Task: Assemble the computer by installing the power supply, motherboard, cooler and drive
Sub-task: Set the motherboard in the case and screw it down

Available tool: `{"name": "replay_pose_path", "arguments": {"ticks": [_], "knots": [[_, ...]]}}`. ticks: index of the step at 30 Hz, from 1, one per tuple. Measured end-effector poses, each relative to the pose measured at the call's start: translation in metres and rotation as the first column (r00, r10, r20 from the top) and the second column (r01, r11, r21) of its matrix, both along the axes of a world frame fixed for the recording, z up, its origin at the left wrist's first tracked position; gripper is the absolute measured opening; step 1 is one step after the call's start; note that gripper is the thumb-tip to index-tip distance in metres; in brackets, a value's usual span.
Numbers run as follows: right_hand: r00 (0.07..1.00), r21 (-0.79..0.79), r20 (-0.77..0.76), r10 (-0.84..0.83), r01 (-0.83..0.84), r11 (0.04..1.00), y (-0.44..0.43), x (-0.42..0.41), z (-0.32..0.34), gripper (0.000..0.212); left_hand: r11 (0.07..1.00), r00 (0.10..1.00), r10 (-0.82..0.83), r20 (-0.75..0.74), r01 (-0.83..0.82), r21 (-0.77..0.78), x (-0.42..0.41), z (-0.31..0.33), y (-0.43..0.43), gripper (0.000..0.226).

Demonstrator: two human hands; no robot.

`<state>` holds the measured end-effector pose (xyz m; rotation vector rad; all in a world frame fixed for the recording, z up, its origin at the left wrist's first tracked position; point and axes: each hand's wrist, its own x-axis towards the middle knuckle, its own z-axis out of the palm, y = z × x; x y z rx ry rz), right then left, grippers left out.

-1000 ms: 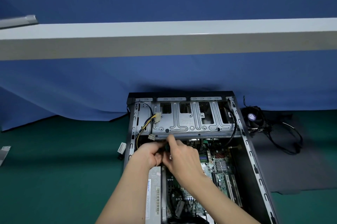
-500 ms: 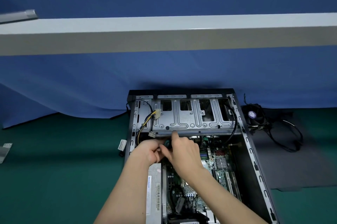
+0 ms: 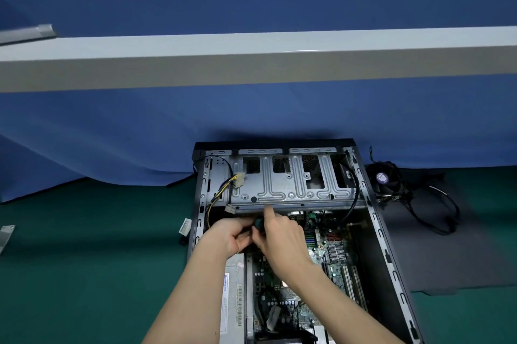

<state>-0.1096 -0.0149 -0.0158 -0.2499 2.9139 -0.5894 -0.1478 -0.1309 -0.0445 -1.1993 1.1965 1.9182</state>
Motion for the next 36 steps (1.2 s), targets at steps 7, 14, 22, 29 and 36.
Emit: {"name": "replay_pose_path", "arguments": {"ticks": [7, 14, 22, 29, 36], "knots": [[0.916, -0.499, 0.108, -0.386, 0.386, 0.776, 0.044, 0.024, 0.019, 0.015, 0.830, 0.851, -0.514, -0.109, 0.461, -0.313, 0.011, 0.016, 0.002, 0.027], [0.772, -0.806, 0.343, -0.534, 0.534, 0.255, 0.128, 0.021, 0.042, 0.007, 0.378, 0.501, -0.862, -0.073, 0.541, -0.751, 0.026, 0.029, 0.026, 0.028], [0.629, -0.832, 0.541, -0.559, 0.498, -0.245, 0.222, -0.032, 0.068, 0.008, 0.132, 0.455, -0.884, -0.108, 0.021, -0.991, 0.024, 0.059, 0.102, 0.023], [0.781, -0.422, 0.354, -0.515, 0.625, 0.657, 0.266, -0.089, 0.015, 0.034, 0.126, 0.478, -0.875, -0.082, 0.060, -0.990, 0.002, 0.024, 0.143, 0.021], [0.839, 0.219, 0.205, -0.503, 0.462, 0.859, 0.250, -0.120, -0.020, 0.091, 0.057, 0.514, -0.856, -0.046, 0.006, -0.998, -0.005, 0.010, 0.147, 0.018]]}}
